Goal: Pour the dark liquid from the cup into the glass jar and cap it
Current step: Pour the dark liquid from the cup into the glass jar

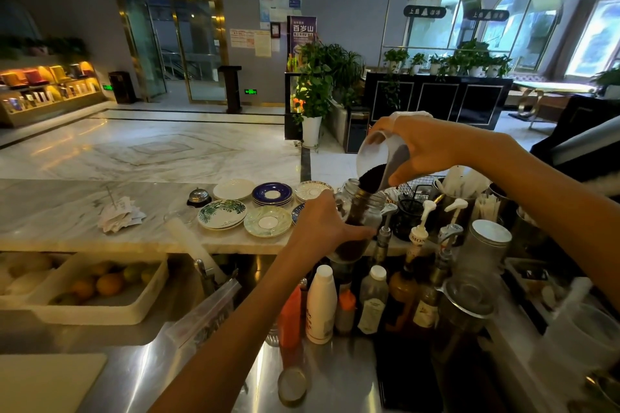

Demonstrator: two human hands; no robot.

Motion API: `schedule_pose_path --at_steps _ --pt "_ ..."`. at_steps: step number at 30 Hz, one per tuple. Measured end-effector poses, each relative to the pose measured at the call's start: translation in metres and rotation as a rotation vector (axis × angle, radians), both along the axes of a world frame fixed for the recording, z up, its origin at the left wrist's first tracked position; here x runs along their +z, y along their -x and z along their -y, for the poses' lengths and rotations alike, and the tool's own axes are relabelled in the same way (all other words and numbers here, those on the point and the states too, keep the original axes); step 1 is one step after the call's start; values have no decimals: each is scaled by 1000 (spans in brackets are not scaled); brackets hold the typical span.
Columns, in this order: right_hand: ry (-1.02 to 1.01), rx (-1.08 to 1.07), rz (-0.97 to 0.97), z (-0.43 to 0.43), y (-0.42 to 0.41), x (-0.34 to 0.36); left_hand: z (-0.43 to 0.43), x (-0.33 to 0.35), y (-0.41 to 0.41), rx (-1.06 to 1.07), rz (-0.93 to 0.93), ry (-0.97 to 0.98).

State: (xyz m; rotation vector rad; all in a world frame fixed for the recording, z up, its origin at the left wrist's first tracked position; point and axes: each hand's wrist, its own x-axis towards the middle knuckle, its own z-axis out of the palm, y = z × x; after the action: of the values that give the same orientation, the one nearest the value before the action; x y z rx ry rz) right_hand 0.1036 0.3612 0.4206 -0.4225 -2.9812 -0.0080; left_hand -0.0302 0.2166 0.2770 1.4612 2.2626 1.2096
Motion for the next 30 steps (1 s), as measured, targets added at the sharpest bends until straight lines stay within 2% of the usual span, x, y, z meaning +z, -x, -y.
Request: schedule_pose_path --at_steps 30 --pt "-71 9 67 -6 5 0 -10 -2 1 -2 -35 28"
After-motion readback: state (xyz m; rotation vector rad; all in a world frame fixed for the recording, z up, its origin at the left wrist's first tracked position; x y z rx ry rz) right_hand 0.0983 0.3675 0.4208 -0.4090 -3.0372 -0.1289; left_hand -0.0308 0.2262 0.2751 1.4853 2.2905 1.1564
